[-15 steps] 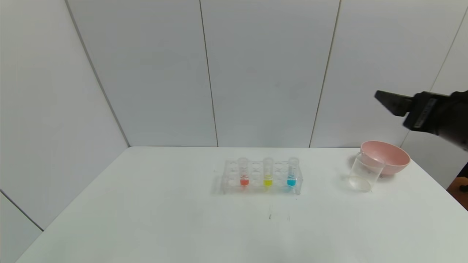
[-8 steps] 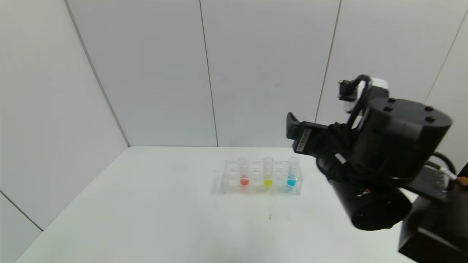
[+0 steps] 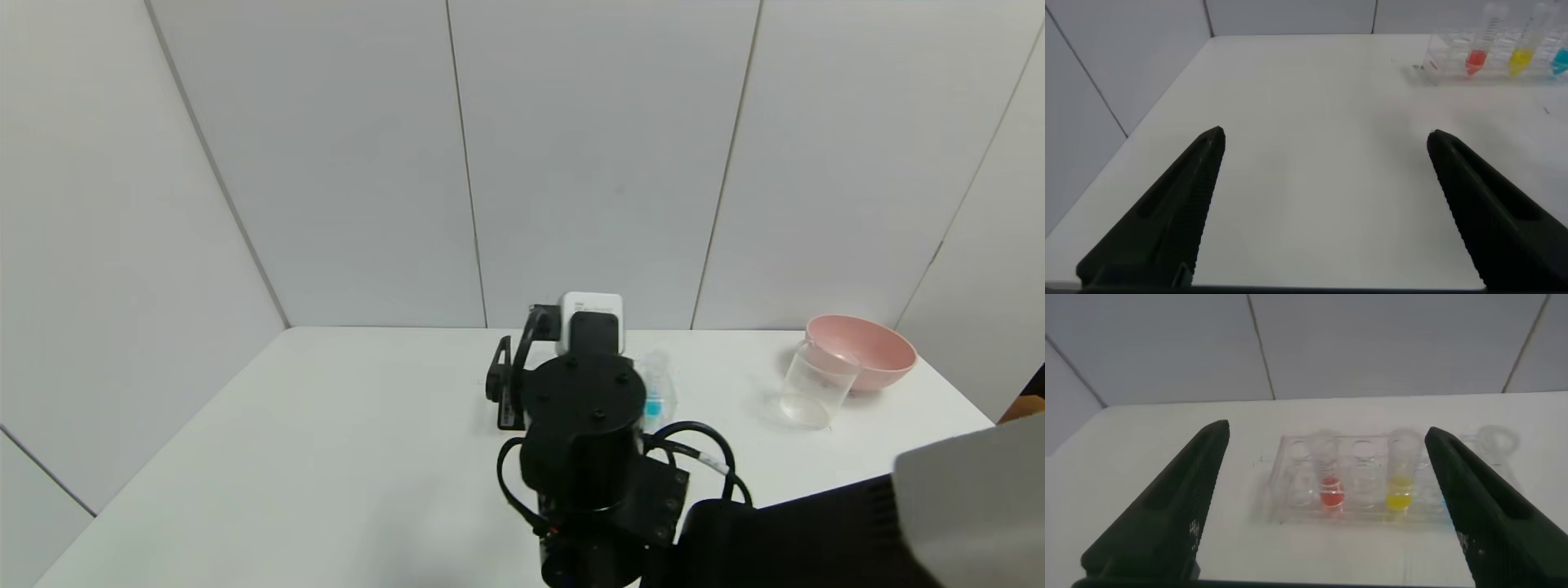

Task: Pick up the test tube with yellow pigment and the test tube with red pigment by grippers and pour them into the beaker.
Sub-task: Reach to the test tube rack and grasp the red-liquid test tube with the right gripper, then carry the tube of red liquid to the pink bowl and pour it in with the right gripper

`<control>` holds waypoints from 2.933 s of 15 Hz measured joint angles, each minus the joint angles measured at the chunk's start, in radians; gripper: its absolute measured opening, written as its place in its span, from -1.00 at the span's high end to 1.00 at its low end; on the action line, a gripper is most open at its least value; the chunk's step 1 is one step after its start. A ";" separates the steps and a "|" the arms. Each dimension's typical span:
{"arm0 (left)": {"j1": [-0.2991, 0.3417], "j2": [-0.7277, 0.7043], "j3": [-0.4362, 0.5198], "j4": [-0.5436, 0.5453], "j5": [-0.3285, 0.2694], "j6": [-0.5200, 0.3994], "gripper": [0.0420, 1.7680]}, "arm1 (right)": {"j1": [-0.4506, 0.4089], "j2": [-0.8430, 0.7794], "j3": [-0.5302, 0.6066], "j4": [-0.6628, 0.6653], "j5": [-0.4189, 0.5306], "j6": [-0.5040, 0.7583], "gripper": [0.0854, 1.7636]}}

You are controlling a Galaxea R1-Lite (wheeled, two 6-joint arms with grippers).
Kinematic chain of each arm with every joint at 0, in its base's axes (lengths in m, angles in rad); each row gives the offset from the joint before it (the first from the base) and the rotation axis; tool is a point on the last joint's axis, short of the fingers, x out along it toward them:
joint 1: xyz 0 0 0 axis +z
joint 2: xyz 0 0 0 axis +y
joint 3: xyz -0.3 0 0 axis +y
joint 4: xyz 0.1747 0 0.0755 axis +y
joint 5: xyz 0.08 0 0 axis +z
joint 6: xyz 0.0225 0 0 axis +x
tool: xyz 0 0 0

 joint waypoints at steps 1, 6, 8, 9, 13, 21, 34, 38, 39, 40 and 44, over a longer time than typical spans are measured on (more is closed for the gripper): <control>0.000 0.000 0.000 0.000 0.000 0.000 -1.00 | 0.005 0.039 -0.036 0.000 0.000 0.001 -0.94; 0.000 0.000 0.000 0.000 0.000 0.000 -1.00 | -0.008 0.205 -0.166 -0.007 0.003 0.006 -0.94; 0.000 0.000 0.000 0.000 0.000 0.000 -1.00 | -0.024 0.251 -0.198 -0.007 0.016 0.006 -0.94; 0.000 0.000 0.000 0.000 0.000 0.000 -1.00 | -0.033 0.270 -0.209 -0.007 0.027 0.006 -0.94; 0.000 0.000 0.000 0.000 0.000 0.000 -1.00 | -0.071 0.344 -0.272 0.001 0.053 0.006 -0.94; 0.000 0.000 0.000 0.000 0.000 0.000 -1.00 | -0.126 0.405 -0.353 0.034 0.107 0.006 -0.94; 0.000 0.000 0.000 0.000 0.000 0.000 -1.00 | -0.143 0.420 -0.359 0.038 0.141 0.004 0.47; 0.000 0.000 0.000 0.000 0.000 0.000 -1.00 | -0.142 0.391 -0.360 0.071 0.144 0.003 0.47; 0.000 0.000 0.000 0.000 0.000 0.000 -1.00 | -0.142 0.380 -0.361 0.077 0.144 0.002 0.47; 0.000 0.000 0.000 0.000 0.000 0.000 -1.00 | -0.142 0.367 -0.362 0.077 0.146 -0.001 0.47; 0.000 0.000 0.000 0.000 0.000 0.000 -1.00 | -0.141 0.295 -0.371 0.106 0.180 -0.004 0.47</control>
